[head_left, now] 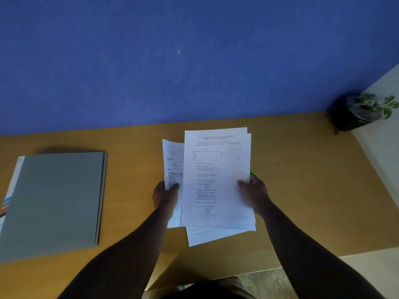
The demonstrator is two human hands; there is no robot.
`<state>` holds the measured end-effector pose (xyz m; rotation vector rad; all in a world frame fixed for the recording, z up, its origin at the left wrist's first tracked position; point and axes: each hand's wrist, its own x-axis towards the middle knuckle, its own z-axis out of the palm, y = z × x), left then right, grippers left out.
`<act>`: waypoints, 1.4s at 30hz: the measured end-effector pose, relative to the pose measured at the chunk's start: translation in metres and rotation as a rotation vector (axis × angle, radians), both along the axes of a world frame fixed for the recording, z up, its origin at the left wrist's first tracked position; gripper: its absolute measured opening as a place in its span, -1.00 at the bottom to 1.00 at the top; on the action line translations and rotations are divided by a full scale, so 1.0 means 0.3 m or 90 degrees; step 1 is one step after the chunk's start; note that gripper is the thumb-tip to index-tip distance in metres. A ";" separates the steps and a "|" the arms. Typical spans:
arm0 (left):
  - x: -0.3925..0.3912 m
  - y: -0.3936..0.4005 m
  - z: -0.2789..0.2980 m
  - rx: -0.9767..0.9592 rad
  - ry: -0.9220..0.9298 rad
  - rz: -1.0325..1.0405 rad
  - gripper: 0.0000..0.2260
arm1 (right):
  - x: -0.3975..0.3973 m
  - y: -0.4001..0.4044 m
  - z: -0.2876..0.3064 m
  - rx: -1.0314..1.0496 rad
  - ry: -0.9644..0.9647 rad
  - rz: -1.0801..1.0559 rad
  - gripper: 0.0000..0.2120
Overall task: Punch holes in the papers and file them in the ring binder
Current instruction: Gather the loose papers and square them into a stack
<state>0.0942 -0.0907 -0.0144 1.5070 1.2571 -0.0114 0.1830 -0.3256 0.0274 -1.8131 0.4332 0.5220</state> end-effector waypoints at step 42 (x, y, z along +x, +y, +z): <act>0.042 -0.040 0.073 0.045 0.043 -0.073 -0.52 | 0.018 -0.052 0.082 0.006 -0.037 -0.048 -0.79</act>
